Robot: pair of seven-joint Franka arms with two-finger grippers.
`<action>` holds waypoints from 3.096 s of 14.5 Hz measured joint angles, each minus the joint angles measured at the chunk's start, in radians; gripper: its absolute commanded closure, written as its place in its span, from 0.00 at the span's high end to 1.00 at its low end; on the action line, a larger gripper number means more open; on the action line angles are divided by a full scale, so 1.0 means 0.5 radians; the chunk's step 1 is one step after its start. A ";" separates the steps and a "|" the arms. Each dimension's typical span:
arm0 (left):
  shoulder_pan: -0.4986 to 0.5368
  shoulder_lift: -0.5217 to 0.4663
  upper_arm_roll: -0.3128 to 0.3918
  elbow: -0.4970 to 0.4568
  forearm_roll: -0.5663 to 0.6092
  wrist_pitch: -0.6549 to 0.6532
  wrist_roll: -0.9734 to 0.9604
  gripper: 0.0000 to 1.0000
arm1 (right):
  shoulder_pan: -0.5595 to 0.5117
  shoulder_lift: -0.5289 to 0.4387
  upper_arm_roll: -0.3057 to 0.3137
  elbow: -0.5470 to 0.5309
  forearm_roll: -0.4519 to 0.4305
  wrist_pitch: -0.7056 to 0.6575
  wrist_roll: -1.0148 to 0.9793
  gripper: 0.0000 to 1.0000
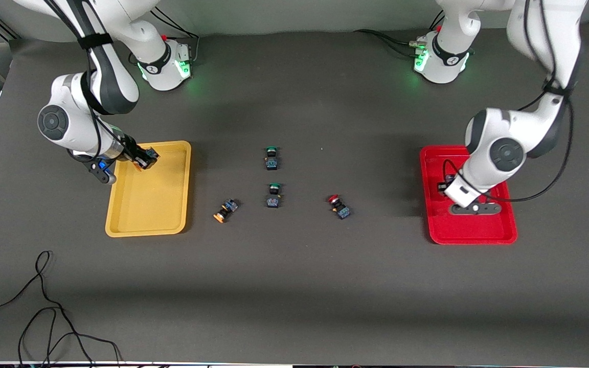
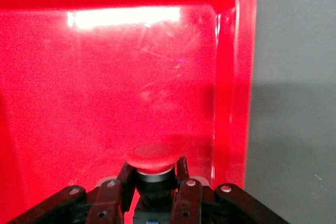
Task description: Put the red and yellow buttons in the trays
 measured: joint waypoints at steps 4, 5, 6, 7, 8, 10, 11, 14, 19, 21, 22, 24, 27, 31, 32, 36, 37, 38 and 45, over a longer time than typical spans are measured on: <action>0.027 0.075 0.000 0.028 0.048 0.051 0.061 1.00 | 0.001 0.136 -0.075 -0.184 -0.002 0.343 -0.111 0.13; 0.032 0.074 0.000 0.040 0.048 0.048 0.093 1.00 | 0.003 0.184 -0.073 -0.187 -0.002 0.387 -0.111 0.13; 0.041 0.066 0.000 0.055 0.048 0.036 0.109 1.00 | 0.004 0.226 -0.071 -0.187 -0.002 0.419 -0.111 0.14; 0.054 0.043 0.000 0.091 0.049 -0.036 0.116 1.00 | 0.006 0.258 -0.070 -0.186 -0.002 0.444 -0.111 0.19; 0.066 0.002 0.000 0.147 0.048 -0.171 0.125 1.00 | 0.007 0.280 -0.069 -0.185 -0.002 0.457 -0.111 0.22; 0.071 -0.120 -0.006 0.310 0.044 -0.530 0.131 1.00 | 0.007 0.304 -0.067 -0.184 0.004 0.464 -0.111 0.25; 0.071 -0.179 -0.019 0.400 0.020 -0.702 0.131 1.00 | 0.009 0.312 -0.067 -0.184 0.013 0.480 -0.111 0.27; 0.014 -0.266 -0.052 0.654 -0.178 -1.021 0.071 1.00 | 0.042 0.339 -0.065 -0.184 0.025 0.507 -0.111 0.79; -0.376 -0.143 -0.071 0.881 -0.231 -1.021 -0.628 1.00 | 0.051 0.348 -0.065 -0.183 0.085 0.521 -0.111 1.00; -0.566 0.010 -0.076 1.035 -0.232 -0.999 -0.909 1.00 | 0.059 0.338 -0.064 -0.167 0.095 0.498 -0.112 1.00; -0.640 0.108 -0.077 1.120 -0.233 -0.969 -1.050 1.00 | 0.065 0.315 -0.063 -0.142 0.099 0.444 -0.112 1.00; -0.742 0.323 -0.077 1.262 -0.232 -0.827 -1.338 1.00 | 0.075 0.231 -0.062 -0.015 0.104 0.227 -0.111 1.00; -0.782 0.571 -0.076 1.325 -0.232 -0.581 -1.600 1.00 | 0.085 0.139 -0.061 0.285 0.104 -0.105 -0.111 1.00; -0.805 0.792 -0.074 1.345 -0.232 -0.371 -1.767 1.00 | 0.256 0.145 -0.055 0.638 0.110 -0.315 0.017 1.00; -0.823 0.822 -0.074 1.348 -0.232 -0.346 -1.797 1.00 | 0.325 0.167 -0.052 0.732 0.110 -0.363 0.092 1.00; -0.867 0.869 -0.074 1.349 -0.232 -0.339 -1.909 0.50 | 0.525 0.374 -0.040 1.112 0.204 -0.459 0.270 1.00; -0.872 0.873 -0.074 1.349 -0.232 -0.342 -1.921 0.32 | 0.555 0.449 -0.039 1.187 0.220 -0.466 0.282 1.00; -0.873 0.875 -0.074 1.349 -0.232 -0.344 -1.924 0.19 | 0.574 0.528 -0.036 1.247 0.239 -0.468 0.289 1.00; -0.866 0.822 -0.073 1.503 -0.247 -0.716 -1.887 0.07 | 0.581 1.084 0.061 1.435 0.418 -0.252 0.287 1.00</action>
